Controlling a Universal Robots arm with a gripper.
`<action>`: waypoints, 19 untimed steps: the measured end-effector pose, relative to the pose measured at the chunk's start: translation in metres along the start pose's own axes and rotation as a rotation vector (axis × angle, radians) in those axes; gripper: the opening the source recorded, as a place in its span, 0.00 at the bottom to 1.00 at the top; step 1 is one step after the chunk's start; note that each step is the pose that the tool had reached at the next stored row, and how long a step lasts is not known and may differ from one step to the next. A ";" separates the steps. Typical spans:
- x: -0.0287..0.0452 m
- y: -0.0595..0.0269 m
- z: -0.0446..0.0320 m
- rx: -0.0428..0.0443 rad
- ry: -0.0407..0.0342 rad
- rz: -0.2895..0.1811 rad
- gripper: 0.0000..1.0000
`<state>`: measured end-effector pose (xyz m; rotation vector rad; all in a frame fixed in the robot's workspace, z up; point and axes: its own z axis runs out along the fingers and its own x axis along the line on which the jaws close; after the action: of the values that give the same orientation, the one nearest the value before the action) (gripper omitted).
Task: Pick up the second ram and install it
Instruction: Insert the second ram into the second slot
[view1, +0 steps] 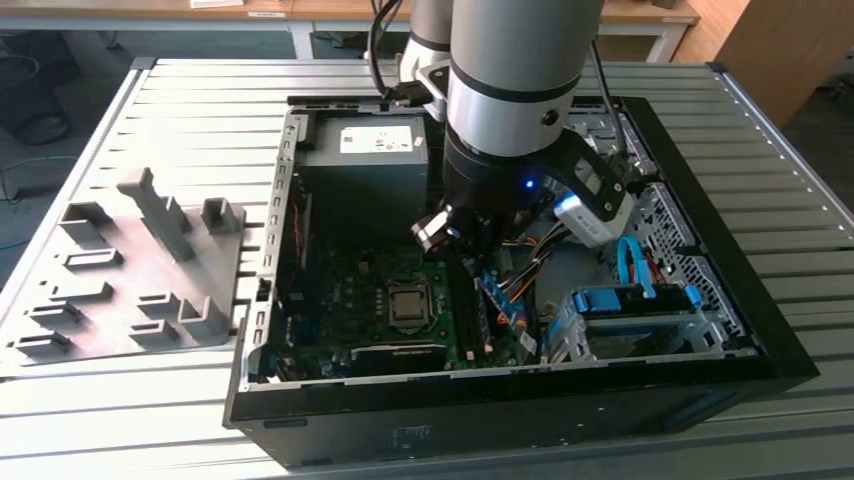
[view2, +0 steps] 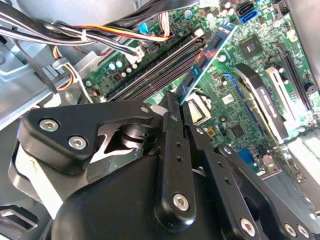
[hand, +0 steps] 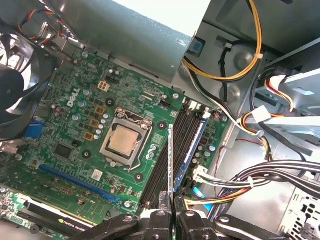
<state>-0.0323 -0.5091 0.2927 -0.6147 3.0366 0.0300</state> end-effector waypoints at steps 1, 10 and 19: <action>0.0000 0.0000 0.0000 0.0002 0.0001 0.002 0.14; 0.0000 0.0000 0.0000 0.0024 0.0006 0.017 0.14; 0.0000 0.0000 0.0001 0.0051 0.0012 0.031 0.14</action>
<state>-0.0323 -0.5091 0.2927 -0.5676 3.0462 0.0230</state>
